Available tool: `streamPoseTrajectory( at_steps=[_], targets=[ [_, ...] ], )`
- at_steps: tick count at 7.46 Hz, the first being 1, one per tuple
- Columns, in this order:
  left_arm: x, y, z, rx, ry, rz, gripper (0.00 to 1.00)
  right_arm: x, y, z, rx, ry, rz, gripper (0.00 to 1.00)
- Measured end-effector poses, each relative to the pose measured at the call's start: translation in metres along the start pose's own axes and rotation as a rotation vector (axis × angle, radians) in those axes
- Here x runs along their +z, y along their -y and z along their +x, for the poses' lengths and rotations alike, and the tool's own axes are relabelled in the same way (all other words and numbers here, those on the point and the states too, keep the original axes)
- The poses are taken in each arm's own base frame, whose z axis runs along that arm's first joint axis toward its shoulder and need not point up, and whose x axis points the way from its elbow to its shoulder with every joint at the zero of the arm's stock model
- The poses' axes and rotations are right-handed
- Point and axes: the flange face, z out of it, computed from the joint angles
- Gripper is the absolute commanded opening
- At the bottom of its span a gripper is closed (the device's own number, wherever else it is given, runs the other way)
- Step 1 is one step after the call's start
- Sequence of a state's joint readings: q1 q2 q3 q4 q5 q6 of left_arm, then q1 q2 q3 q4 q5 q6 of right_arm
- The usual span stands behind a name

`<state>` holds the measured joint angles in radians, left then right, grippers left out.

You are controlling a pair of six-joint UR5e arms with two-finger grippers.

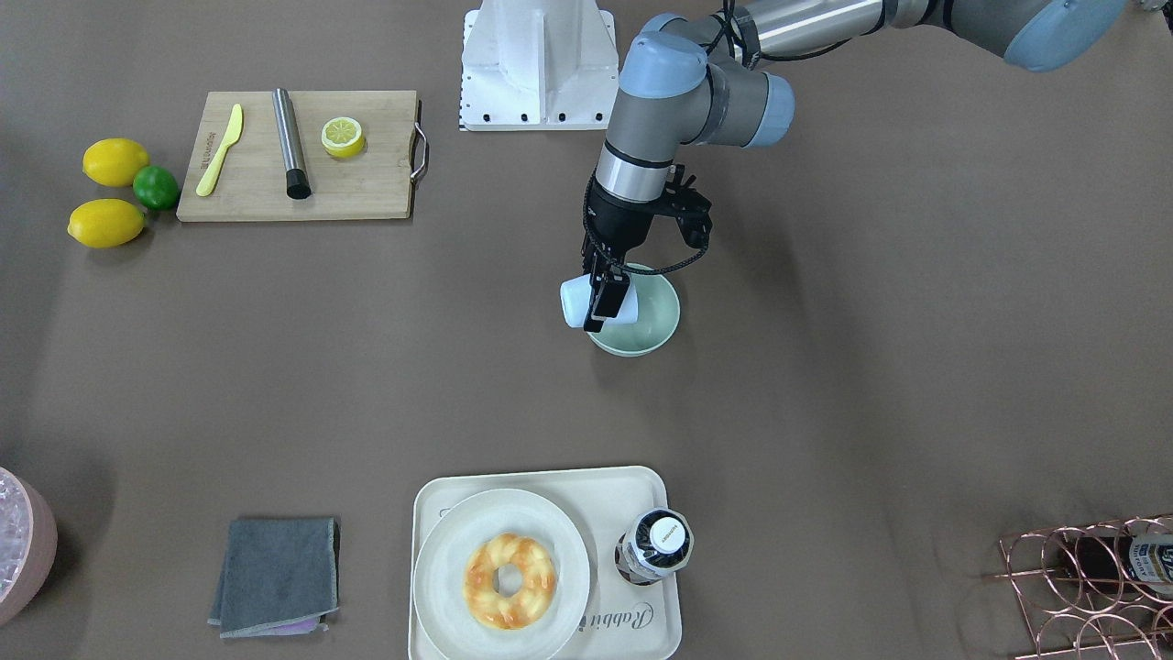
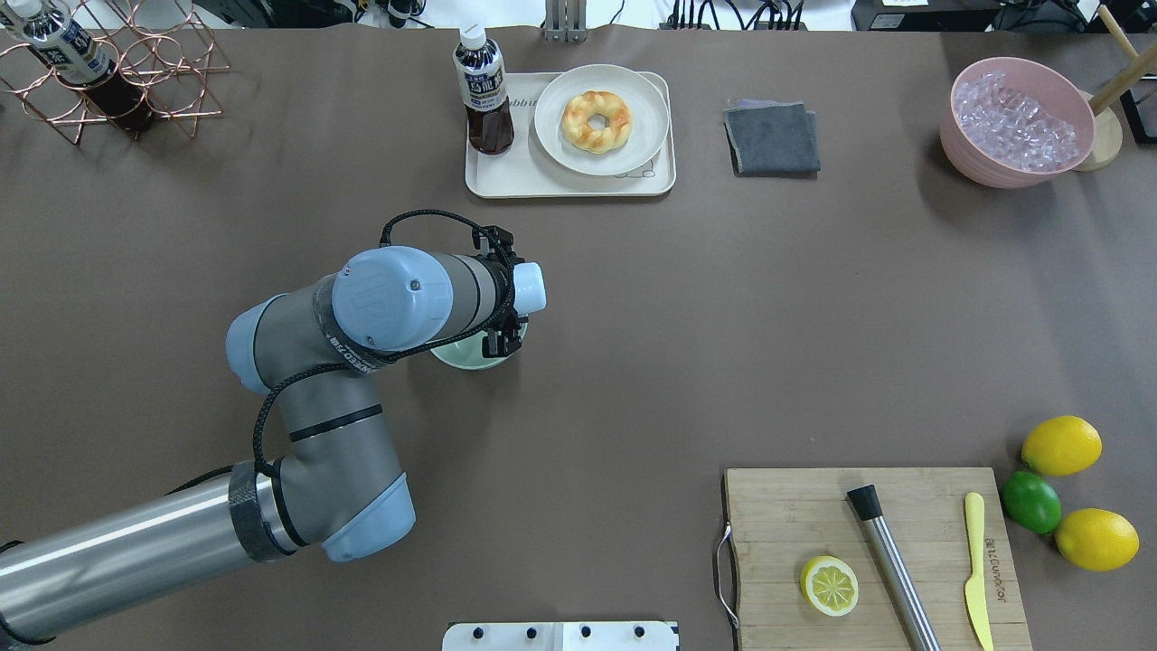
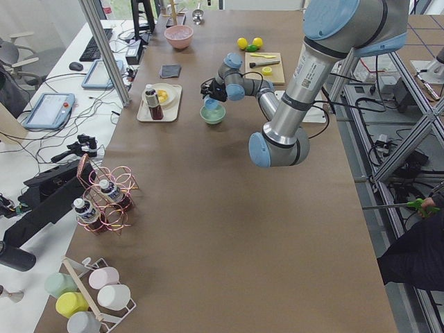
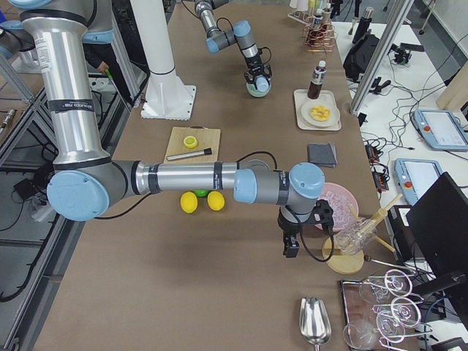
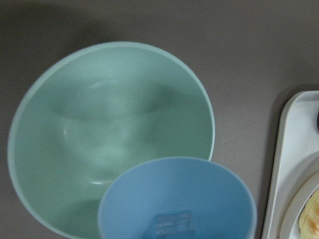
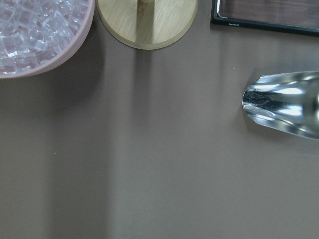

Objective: Pour ice into bowl

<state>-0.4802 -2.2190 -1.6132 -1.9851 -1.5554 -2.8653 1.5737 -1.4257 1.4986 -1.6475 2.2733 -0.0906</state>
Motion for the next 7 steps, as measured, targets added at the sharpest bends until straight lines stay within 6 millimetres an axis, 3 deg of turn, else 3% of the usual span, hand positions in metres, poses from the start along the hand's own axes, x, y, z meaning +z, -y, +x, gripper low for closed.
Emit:
streamPoseTrajectory(
  at_steps=[4, 7],
  targets=[
    [-0.019, -0.016, 0.011, -0.175, -0.104, -0.077, 0.56, -0.009, 0.007, -0.006, 0.011, -0.002, 0.013, 0.99],
    [-0.026, -0.017, -0.006, -0.224, -0.239, -0.170, 0.56, -0.009, 0.007, -0.007, 0.011, -0.002, 0.016, 0.99]
  ],
)
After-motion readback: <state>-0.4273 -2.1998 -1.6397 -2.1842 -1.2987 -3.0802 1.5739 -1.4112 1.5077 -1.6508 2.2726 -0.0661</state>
